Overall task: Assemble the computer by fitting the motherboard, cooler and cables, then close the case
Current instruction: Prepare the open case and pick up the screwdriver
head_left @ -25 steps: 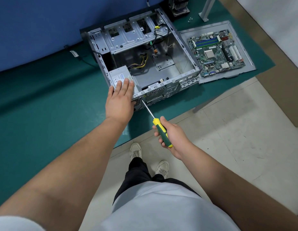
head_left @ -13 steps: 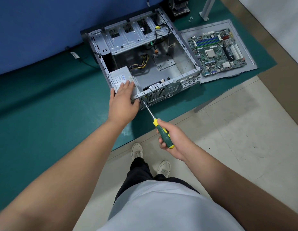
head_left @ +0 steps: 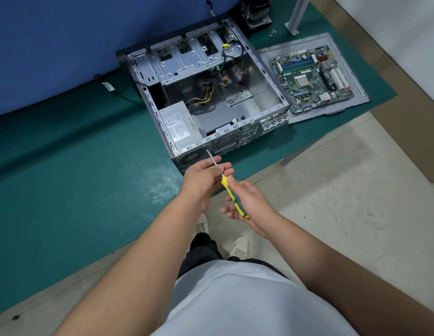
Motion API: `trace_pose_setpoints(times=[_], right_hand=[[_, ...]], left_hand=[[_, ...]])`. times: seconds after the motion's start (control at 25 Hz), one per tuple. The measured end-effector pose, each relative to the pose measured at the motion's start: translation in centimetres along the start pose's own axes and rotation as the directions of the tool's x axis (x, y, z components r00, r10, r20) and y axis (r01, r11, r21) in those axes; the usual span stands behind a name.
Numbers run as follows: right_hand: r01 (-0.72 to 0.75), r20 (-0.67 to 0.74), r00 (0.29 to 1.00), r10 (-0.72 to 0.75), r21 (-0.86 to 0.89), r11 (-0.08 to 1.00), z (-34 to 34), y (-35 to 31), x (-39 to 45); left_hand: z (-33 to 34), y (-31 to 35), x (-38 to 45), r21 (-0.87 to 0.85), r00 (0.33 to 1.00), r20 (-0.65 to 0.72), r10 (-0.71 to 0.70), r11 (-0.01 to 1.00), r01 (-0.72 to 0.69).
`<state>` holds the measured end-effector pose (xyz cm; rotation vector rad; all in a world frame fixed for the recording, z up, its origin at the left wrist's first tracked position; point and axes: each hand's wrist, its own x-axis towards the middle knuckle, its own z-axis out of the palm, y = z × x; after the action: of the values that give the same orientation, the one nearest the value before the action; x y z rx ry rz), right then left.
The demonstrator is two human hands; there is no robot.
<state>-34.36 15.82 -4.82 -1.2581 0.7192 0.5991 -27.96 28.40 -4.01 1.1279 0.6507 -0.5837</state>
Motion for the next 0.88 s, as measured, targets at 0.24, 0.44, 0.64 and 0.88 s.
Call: trace_pose_setpoints(times=[0.24, 0.44, 0.64, 0.88], right_hand=[[0.059, -0.041, 0.998, -0.055, 0.091, 0.994, -0.8, 1.8, -0.9], [-0.236, 0.171, 0.966, 0.196, 0.26, 0.936, -1.1, 0.8, -1.1], [0.217, -0.087, 0.961, -0.263, -0.353, 0.91, 0.1, 1.9, -1.1], [-0.141, 0.114, 0.987, 0.116, 0.247, 0.959, 0.2, 1.5, -0.9]], left_hand=[[1.0, -0.1, 0.9, 0.282, 0.969, -0.222, 0.111, 0.958, -0.046], [0.6, 1.0, 1.1, -0.098, 0.996, -0.078, 0.03, 0.995, -0.037], [0.2, 1.4, 1.1, -0.06, 0.991, -0.121, 0.051, 0.996, -0.058], [0.5, 1.0, 1.3, -0.061, 0.979, -0.19, 0.078, 0.994, -0.091]])
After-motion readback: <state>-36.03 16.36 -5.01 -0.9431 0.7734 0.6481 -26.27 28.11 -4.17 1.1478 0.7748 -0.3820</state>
